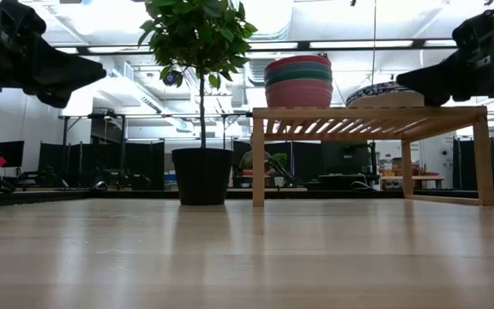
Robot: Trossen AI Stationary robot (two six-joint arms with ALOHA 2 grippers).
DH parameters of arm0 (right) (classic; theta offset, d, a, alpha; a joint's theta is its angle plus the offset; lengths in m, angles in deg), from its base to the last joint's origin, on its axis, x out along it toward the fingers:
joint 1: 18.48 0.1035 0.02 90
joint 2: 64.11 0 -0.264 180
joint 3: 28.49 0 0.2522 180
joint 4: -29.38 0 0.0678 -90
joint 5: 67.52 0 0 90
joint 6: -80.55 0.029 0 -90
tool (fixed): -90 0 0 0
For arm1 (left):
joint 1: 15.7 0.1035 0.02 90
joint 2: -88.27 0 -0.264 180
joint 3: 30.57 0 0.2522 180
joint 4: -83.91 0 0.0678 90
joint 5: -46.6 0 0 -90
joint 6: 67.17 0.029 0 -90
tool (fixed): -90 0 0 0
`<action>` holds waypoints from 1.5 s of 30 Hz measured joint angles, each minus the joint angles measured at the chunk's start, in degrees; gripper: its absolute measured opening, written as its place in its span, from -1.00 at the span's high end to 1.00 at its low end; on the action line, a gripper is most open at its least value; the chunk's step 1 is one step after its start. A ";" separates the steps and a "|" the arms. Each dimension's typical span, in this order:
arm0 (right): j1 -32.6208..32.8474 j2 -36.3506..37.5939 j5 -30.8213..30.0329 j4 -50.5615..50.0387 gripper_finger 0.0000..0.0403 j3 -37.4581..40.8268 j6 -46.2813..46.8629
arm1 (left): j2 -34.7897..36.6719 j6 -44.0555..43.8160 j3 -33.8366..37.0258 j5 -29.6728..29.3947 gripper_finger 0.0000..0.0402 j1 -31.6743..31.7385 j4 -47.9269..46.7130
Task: Place and stack bowls onto a shelf
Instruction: Return to Home Position
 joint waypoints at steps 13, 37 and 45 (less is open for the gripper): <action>-0.02 -0.40 -1.95 -0.43 0.96 0.04 -2.37 | -2.96 -0.24 -1.00 -8.72 0.61 0.00 -2.67; -0.01 -0.44 -1.68 -0.43 0.96 0.09 -2.73 | -5.23 -0.22 -1.31 -8.47 0.61 0.00 -2.45; -0.01 -0.44 -1.67 -0.43 0.96 0.09 -2.74 | -5.23 -0.22 -1.31 -8.46 0.61 0.00 -2.47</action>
